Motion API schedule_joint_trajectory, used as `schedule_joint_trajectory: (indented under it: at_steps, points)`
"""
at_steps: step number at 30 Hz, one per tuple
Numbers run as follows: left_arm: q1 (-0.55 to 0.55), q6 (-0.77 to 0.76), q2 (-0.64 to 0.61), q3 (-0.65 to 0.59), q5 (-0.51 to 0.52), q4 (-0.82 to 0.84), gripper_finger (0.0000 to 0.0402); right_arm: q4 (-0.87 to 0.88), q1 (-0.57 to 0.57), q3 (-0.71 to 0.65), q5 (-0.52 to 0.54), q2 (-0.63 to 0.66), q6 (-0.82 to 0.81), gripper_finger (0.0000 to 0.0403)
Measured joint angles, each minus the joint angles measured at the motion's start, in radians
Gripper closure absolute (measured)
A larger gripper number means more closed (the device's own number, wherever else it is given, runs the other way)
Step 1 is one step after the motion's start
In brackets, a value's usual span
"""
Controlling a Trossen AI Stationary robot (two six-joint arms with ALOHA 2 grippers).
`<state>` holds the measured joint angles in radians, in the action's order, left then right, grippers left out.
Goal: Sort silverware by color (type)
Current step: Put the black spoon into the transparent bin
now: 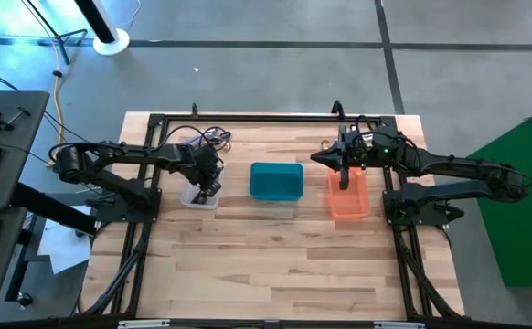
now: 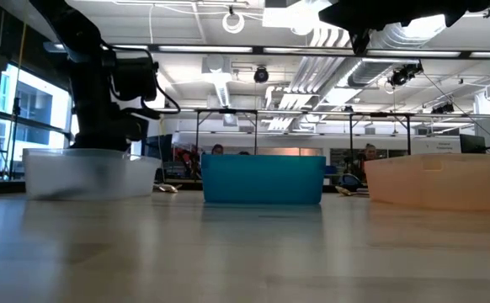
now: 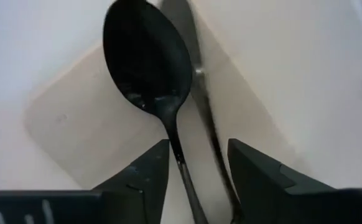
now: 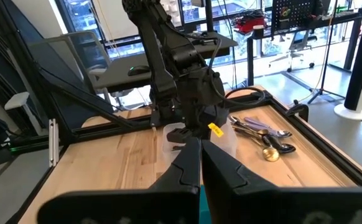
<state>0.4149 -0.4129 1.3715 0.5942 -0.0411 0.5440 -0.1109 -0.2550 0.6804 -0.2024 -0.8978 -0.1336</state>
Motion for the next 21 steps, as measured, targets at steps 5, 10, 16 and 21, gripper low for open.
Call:
schedule_joint_trajectory:
  at_steps: [5, 10, 16, 21]
  points:
    - [0.0, 0.004, 0.0, 0.0, -0.031, 0.012, 0.024, 0.0, 0.0, 0.0, 0.0, 0.0, -0.007, 0.0403]
    - [0.011, 0.043, 0.0, 0.057, -0.028, 0.071, 0.0247, -0.001, 0.0, 0.0, 0.0, 0.0, -0.008, 0.0403]
    - [0.039, 0.112, -0.025, 0.185, -0.027, 0.203, 0.0254, 0.005, 0.0, 0.0, 0.0, 0.0, -0.023, 0.0403]
    - [0.057, 0.136, -0.125, 0.28, -0.004, 0.268, 0.0261, 0.01, 0.0, 0.0, -0.001, 0.0, -0.023, 0.0403]
